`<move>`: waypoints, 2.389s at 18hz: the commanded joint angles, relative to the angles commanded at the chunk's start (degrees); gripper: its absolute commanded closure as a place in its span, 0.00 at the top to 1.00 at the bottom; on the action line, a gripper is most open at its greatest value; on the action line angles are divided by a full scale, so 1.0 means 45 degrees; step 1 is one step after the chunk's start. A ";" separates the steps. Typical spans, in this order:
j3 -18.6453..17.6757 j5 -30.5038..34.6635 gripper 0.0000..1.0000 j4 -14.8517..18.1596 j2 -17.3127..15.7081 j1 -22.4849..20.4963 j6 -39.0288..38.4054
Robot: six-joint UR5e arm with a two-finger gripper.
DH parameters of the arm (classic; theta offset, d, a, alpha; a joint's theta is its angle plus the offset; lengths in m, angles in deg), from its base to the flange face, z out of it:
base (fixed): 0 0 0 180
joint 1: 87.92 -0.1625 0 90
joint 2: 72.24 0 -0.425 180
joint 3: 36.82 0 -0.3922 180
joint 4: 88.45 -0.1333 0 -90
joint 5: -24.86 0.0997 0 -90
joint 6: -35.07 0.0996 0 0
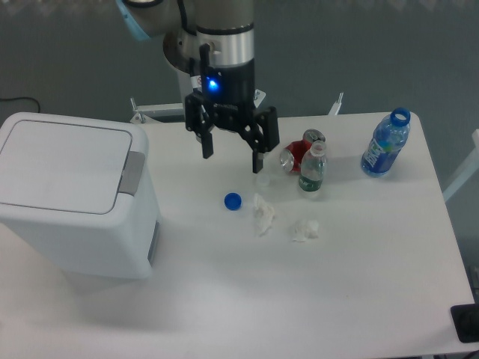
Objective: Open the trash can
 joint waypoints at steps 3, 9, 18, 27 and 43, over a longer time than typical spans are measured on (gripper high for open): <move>0.0020 0.0039 1.00 0.0000 0.0119 -0.0040 0.0000; -0.0175 0.0097 1.00 -0.0020 0.0353 -0.0040 0.0000; -0.0488 0.0156 1.00 -0.0019 0.0881 -0.0313 -0.0271; -0.0059 -0.1479 1.00 -0.0039 0.0940 -0.0196 -0.3510; 0.0079 -0.3906 1.00 -0.0039 0.0159 0.0662 -0.6932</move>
